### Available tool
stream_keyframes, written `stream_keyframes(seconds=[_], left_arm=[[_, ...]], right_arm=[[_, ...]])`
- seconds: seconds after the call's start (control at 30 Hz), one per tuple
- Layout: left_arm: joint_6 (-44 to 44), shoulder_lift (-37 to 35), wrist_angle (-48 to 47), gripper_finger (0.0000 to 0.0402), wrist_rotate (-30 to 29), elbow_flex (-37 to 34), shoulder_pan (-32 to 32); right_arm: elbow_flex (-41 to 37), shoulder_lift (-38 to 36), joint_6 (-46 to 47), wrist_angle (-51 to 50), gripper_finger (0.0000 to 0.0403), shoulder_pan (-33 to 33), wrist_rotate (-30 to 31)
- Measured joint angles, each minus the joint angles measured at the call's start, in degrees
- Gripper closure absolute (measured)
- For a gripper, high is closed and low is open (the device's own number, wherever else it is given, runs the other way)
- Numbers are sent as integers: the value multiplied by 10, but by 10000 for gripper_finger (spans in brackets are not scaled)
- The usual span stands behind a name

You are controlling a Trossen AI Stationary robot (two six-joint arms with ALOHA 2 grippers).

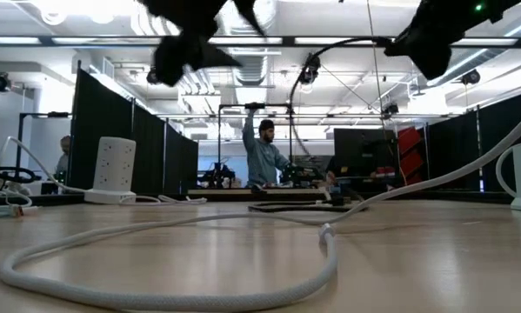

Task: Insert USB
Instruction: Insert the top black charger cable into the green outlet extension

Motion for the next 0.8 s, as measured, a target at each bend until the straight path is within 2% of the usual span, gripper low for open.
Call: stream_keyframes(seconds=[0.03, 0.1, 0.2, 0.27, 0.37, 0.47, 0.6, 0.8], left_arm=[[-10, -5, 46, 186, 4, -19, 1], [47, 14, 174, 193, 51, -29, 19], [80, 43, 305, 204, 149, -28, 54], [64, 61, 344, 212, 228, -22, 81], [55, 90, 339, 224, 330, -6, 115], [108, 113, 338, 235, 404, 11, 133], [212, 125, 337, 248, 433, 20, 138], [275, 125, 320, 261, 435, 20, 138]], right_arm=[[-4, 1, 10, 2, 398, 2, 26], [-5, 7, 8, 10, 398, 2, 30], [-5, 22, -37, 50, 398, 3, 30], [-5, 33, -84, 92, 398, 3, 23], [-5, 40, -144, 152, 398, 3, -54], [-5, 39, -165, 201, 398, -2, -149], [-2, 35, -169, 214, 398, -16, -215], [-1, 31, -179, 211, 398, -24, -259]])
